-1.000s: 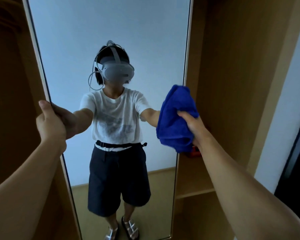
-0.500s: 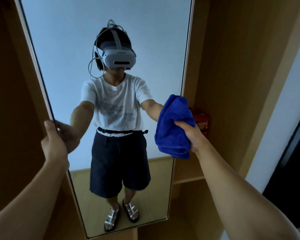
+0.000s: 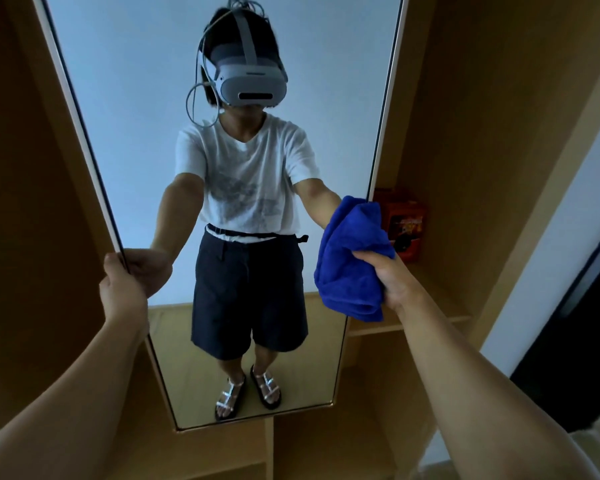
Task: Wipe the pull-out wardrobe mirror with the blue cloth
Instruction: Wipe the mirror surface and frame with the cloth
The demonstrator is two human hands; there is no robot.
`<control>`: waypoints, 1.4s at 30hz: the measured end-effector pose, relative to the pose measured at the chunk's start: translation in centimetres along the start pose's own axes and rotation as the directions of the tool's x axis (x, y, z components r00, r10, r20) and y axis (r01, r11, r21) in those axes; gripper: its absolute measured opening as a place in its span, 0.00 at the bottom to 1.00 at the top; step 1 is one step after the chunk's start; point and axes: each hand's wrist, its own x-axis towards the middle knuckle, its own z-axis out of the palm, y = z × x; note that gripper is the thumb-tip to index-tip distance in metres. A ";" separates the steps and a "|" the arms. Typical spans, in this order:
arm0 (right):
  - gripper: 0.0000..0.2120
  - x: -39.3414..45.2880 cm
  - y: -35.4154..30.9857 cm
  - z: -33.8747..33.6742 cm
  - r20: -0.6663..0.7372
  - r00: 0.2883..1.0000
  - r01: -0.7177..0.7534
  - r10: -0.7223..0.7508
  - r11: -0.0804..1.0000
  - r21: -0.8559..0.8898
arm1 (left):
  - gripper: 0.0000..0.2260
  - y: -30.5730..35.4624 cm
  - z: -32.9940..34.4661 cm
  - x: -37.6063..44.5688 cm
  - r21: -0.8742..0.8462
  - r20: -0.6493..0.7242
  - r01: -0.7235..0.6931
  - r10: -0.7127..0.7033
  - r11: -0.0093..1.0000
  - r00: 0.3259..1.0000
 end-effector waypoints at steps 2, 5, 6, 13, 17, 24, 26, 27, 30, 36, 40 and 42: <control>0.23 -0.4 1.2 -0.5 -0.018 0.999 -0.047 0.047 0.999 0.005 | 0.25 0.1 0.1 -0.2 0.007 -0.004 -0.007 0.007 1.000 1.000; 0.24 -1.2 4.1 -1.5 -0.053 0.989 -0.139 0.138 0.990 -0.020 | 0.21 0.0 0.0 -0.3 -0.006 -0.006 -0.011 0.011 1.000 1.000; 0.23 -1.4 5.2 -1.8 -0.078 0.984 -0.160 0.157 0.987 -0.030 | 0.20 -0.1 0.0 -0.3 -0.016 -0.002 -0.018 0.018 1.000 1.000; 0.19 -3.0 11.1 -3.7 -0.136 0.951 -0.283 0.278 0.959 -0.019 | 0.23 -1.2 0.4 0.6 -0.049 -0.060 -0.071 0.068 0.996 0.996; 0.21 -3.9 14.6 -4.6 -0.139 0.933 -0.337 0.331 0.942 -0.015 | 0.20 -1.7 0.6 1.3 -0.043 -0.071 -0.089 0.086 0.995 0.994; 0.20 -4.9 19.9 -6.3 -0.153 0.920 -0.360 0.361 0.932 0.036 | 0.17 -2.4 0.9 2.2 -0.076 -0.122 -0.142 0.132 0.987 0.984; 0.23 -5.1 21.2 -6.7 -0.173 0.912 -0.373 0.372 0.927 0.027 | 0.16 -2.5 1.1 2.2 -0.083 -0.140 -0.162 0.149 0.983 0.979; 0.24 -5.3 21.8 -6.8 -0.189 0.906 -0.382 0.378 0.924 0.015 | 0.16 -2.5 1.1 2.3 -0.090 -0.148 -0.169 0.155 0.982 0.977; 0.26 -5.6 23.0 -7.0 -0.227 0.891 -0.405 0.392 0.914 -0.011 | 0.16 -2.7 1.0 2.6 -0.078 -0.144 -0.178 0.166 0.981 0.976; 0.24 -5.5 20.4 -6.6 -0.237 0.881 -0.442 0.409 0.891 -0.107 | 0.18 -2.6 0.6 2.7 -0.043 -0.097 -0.160 0.155 0.986 0.983; 0.25 -4.2 15.8 -5.9 -0.205 0.914 -0.379 0.349 0.916 -0.129 | 0.21 -2.7 0.1 2.1 -0.031 -0.061 -0.132 0.129 0.991 0.990; 0.25 -3.1 12.2 -4.6 -0.212 0.919 -0.368 0.333 0.917 -0.152 | 0.20 -2.4 -0.1 1.7 -0.028 -0.031 -0.119 0.118 0.993 0.993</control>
